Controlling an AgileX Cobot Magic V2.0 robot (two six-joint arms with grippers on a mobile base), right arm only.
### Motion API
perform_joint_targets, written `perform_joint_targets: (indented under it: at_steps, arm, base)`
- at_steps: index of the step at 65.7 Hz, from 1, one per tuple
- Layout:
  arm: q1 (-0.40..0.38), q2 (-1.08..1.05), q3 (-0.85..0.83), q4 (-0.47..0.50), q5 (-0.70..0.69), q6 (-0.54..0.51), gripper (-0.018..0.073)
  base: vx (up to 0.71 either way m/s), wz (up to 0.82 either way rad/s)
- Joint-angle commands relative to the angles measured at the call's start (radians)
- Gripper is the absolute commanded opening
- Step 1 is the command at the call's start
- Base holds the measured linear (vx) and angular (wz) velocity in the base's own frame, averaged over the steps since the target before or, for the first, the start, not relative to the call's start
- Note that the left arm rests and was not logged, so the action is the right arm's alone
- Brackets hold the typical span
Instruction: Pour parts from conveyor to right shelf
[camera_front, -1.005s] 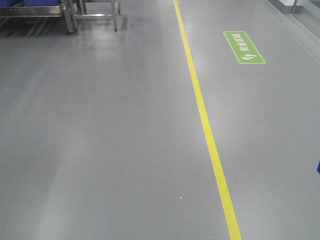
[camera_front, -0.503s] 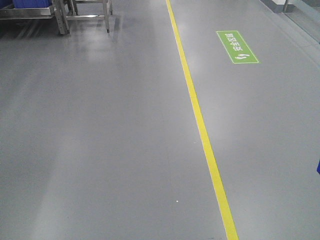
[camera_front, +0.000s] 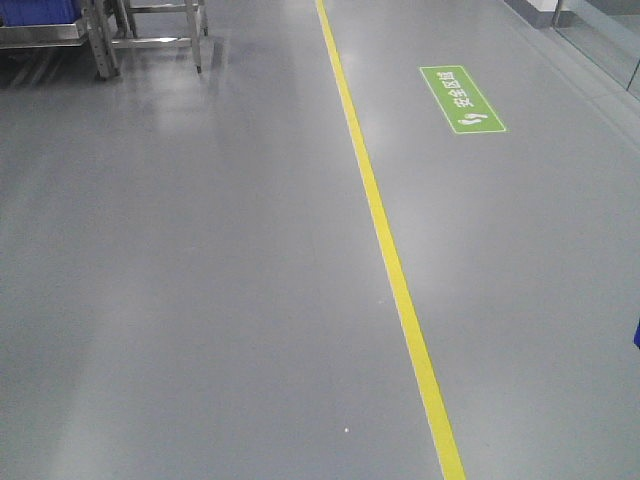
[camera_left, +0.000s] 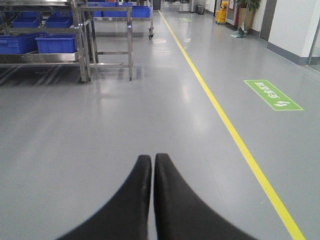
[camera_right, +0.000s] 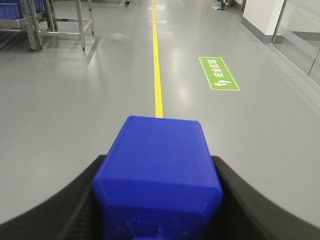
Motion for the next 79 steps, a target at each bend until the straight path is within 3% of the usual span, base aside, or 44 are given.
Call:
perform_joint_targets:
  at_steps: [1, 79]
  arm:
    - [-0.004, 0.007, -0.03, 0.007, -0.075, -0.007, -0.0005]
    - [-0.004, 0.007, -0.03, 0.007, -0.075, -0.007, -0.0005]
  base:
    - [0.27, -0.07]
    - [0.49, 0.04]
